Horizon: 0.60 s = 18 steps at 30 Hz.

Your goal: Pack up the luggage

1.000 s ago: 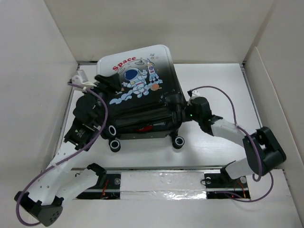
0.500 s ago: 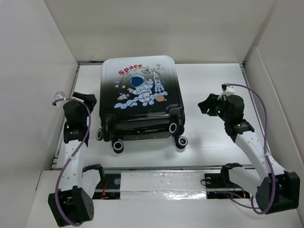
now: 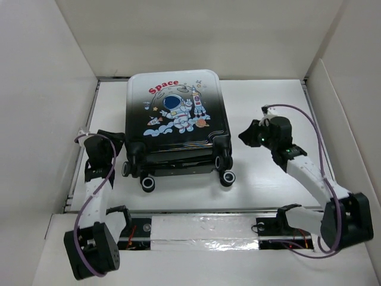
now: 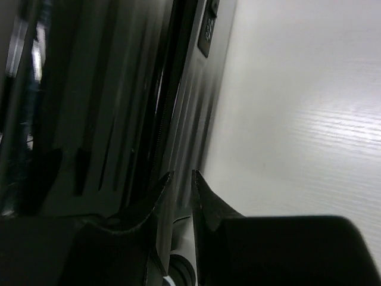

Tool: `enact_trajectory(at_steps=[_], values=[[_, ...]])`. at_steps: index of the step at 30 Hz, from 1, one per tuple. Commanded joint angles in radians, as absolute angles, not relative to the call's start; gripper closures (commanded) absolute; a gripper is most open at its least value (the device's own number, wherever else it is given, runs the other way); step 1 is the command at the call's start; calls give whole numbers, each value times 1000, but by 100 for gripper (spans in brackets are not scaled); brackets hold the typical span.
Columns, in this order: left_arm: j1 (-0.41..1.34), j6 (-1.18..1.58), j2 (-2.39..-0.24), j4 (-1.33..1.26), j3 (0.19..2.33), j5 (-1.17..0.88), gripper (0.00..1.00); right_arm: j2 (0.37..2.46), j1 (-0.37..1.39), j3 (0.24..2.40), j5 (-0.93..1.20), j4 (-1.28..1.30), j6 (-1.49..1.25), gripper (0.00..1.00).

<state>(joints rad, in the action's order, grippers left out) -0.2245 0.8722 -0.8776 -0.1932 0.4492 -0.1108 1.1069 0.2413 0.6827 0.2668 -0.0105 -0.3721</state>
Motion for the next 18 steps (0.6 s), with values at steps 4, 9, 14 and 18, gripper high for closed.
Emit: enact_trajectory(at_steps=[4, 9, 14, 18], values=[[-91, 885, -942, -331, 393, -158, 62, 1376, 299, 819, 293, -155, -411, 73], [113, 877, -943, -327, 359, -72, 63, 1639, 377, 1064, 328, -135, -379, 71], [415, 960, -923, -368, 263, 40, 64, 1871, 429, 1518, 370, 42, -330, 71], [743, 1067, -908, -406, 203, 222, 65, 1982, 408, 1771, 370, 196, -272, 33]])
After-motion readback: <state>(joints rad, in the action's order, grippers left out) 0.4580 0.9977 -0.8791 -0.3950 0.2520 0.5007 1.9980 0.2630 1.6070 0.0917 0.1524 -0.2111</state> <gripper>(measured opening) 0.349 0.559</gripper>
